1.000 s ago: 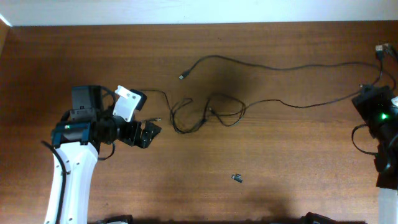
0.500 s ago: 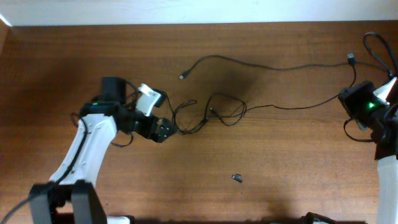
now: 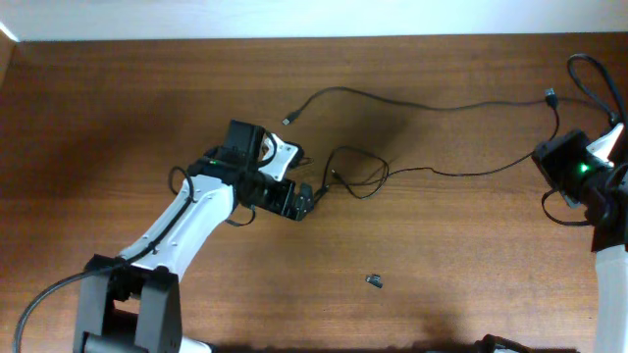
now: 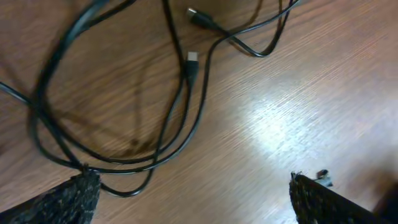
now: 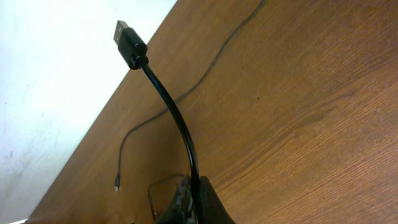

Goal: Untangle cables

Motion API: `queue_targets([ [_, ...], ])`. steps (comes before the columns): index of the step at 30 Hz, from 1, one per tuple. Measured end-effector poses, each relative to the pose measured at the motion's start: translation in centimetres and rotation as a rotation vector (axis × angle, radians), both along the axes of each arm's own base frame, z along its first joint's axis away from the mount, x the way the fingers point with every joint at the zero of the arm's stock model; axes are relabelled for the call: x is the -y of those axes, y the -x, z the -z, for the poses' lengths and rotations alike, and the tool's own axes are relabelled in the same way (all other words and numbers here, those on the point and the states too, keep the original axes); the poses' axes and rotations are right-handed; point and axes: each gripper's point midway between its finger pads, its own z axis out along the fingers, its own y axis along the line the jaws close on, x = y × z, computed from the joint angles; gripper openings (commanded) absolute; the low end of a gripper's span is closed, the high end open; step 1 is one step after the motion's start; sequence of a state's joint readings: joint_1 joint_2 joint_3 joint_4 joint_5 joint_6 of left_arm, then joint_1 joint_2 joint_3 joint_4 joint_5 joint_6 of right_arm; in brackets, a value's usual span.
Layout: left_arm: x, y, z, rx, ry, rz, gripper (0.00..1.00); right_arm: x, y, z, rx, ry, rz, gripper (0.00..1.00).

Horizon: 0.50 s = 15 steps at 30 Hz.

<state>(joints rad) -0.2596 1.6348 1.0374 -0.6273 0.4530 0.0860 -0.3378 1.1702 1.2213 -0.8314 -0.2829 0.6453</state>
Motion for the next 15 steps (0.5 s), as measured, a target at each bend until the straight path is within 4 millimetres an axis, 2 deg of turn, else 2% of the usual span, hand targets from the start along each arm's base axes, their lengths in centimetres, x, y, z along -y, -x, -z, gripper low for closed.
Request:
queue_targets([
  [5, 0.6, -1.5, -0.6, 0.018, 0.046, -0.088, 0.99, 0.0, 0.1, 0.1, -0.007, 0.0, -0.002, 0.04],
  [9, -1.2, -1.8, 1.3, -0.139, -0.009, -0.419, 0.99, 0.0, 0.1, 0.1, -0.007, -0.001, -0.002, 0.04],
  [11, -1.3, -1.6, 2.1, -0.182, -0.026, -0.503, 0.99, 0.0, 0.1, 0.1, -0.007, -0.001, -0.001, 0.04],
  [15, -1.1, -1.3, 2.5, -0.193, -0.075, -0.594, 0.87, 0.0, 0.1, 0.1, -0.008, -0.001, -0.001, 0.04],
])
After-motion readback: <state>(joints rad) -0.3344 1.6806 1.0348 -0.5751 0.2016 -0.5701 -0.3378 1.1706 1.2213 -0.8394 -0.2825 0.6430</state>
